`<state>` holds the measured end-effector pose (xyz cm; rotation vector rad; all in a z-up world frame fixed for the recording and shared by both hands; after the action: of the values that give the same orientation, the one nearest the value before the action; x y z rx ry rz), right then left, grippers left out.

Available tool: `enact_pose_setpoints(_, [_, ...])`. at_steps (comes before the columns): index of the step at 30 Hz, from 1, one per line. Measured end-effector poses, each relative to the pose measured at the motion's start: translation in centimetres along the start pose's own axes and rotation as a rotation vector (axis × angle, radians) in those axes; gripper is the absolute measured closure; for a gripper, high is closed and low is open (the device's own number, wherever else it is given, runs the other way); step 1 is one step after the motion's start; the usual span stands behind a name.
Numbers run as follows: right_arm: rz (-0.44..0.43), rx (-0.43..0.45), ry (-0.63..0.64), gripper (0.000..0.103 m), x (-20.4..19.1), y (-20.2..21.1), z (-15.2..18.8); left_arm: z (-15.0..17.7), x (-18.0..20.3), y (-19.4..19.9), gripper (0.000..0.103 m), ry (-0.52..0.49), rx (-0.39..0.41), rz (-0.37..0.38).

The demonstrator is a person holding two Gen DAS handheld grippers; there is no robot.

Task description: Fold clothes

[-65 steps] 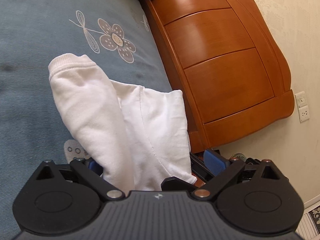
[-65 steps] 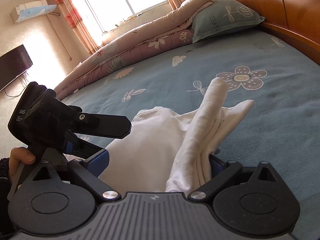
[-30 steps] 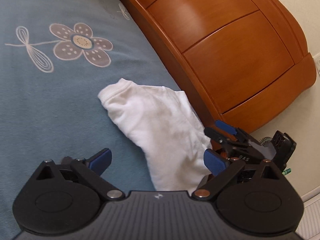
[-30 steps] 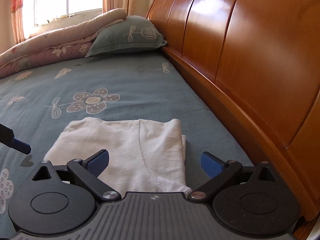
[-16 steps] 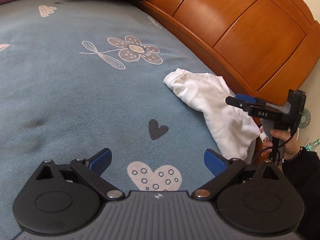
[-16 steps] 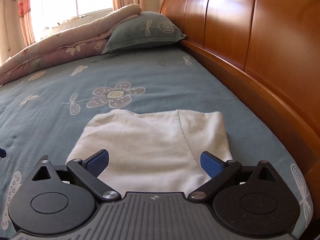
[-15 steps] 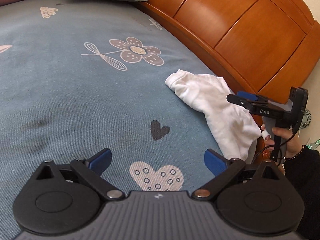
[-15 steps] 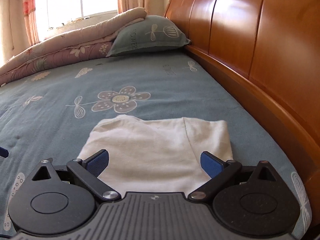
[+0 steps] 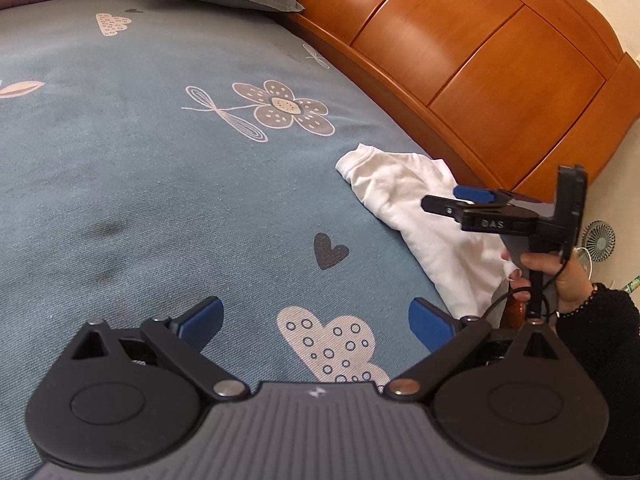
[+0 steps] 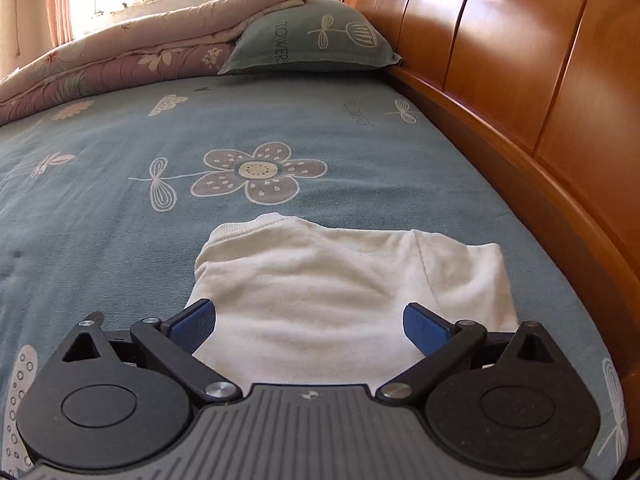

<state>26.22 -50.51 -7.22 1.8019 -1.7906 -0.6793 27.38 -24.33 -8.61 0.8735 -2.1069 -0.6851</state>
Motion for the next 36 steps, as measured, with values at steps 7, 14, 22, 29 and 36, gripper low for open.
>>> enact_pose_setpoints(7, [0.039, -0.031, -0.056, 0.0, 0.5, 2.9, 6.5, 1.3, 0.0, 0.7, 0.005, -0.006, -0.018, -0.012])
enact_pose_setpoints(14, [0.074, -0.016, -0.209, 0.001, 3.5, 5.8, 9.4, 2.0, 0.4, 1.6, 0.004, -0.055, -0.026, -0.039])
enact_pose_setpoints(22, [0.044, 0.152, -0.232, 0.002, 4.4, 7.8, 6.9, 3.2, 1.2, 0.5, 0.004, -0.192, -0.047, -0.167])
enact_pose_setpoints(29, [0.075, 0.091, -0.259, 0.002, 7.3, 2.8, 6.3, 4.3, -0.2, -0.4, 0.004, -0.165, -0.106, -0.231])
enact_pose_setpoints(36, [-0.002, 0.102, -0.173, 0.001, 2.0, 7.1, 6.9, 5.8, -0.4, -1.0, 0.001, -0.239, -0.138, -0.307])
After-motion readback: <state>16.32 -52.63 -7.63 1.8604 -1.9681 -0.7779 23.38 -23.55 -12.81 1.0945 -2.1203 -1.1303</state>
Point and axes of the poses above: each gripper's, at about its wrist camera, not at the fingertips, and y roughly against the way its jaws point, x to its right, z to its underside, the point moved 5 cm from there along -y, roughly the way its jaws point, and after that the axes turned 4 degrees about -z, right-handed, at the moved point
